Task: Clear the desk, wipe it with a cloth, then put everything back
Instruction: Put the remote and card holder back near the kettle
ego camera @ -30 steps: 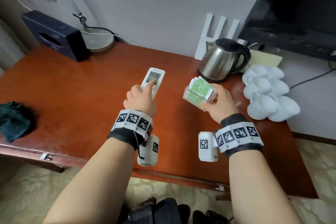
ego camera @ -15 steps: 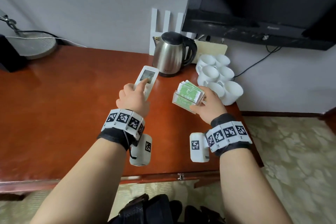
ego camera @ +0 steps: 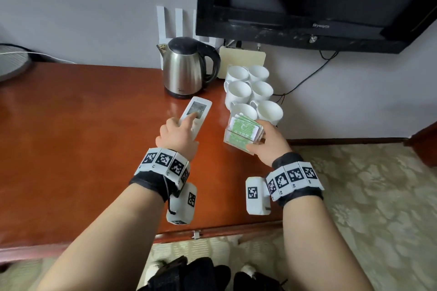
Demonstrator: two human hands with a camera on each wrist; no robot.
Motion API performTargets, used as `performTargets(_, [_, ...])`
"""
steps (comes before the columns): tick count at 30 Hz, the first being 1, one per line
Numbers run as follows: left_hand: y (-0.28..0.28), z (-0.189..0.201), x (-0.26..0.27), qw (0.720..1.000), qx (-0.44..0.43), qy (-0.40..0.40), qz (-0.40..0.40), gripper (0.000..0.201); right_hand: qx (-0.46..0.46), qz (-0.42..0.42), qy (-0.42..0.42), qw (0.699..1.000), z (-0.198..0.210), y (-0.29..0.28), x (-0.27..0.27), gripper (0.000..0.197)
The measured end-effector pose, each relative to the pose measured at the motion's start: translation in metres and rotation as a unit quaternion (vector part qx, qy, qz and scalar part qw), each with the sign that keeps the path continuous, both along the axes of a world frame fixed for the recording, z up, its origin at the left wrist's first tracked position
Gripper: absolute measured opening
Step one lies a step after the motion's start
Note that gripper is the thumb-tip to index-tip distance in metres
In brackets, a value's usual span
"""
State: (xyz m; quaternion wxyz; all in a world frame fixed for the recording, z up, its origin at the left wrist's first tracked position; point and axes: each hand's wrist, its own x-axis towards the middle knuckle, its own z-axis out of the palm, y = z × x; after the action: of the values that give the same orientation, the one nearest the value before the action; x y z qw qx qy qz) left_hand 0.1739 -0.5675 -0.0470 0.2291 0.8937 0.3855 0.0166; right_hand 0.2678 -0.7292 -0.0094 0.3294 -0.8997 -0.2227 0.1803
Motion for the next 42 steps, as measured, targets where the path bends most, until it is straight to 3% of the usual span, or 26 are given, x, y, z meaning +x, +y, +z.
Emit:
performTargets(10, [-0.114,-0.043,0.053,0.996,-0.043,0.051,0.065,0.066,-0.100,0.114,0.022,0.988,-0.053,-0.082,0.100,0.058])
performTargets(15, [-0.144,-0.059,0.069,0.988,-0.071,0.081,0.107,0.067,-0.109,0.162,0.031,0.980,-0.078,-0.098,0.126,0.057])
performTargets(23, [-0.161,-0.075,0.094,0.985,-0.078,0.105,0.114,0.069,-0.074,0.170,0.043,0.982,-0.096,-0.101,0.154,0.056])
performTargets(42, [-0.185,-0.094,0.122,0.981,-0.094,0.127,0.117,0.074,-0.117,0.176,0.043,0.977,-0.104,-0.092,0.173,0.057])
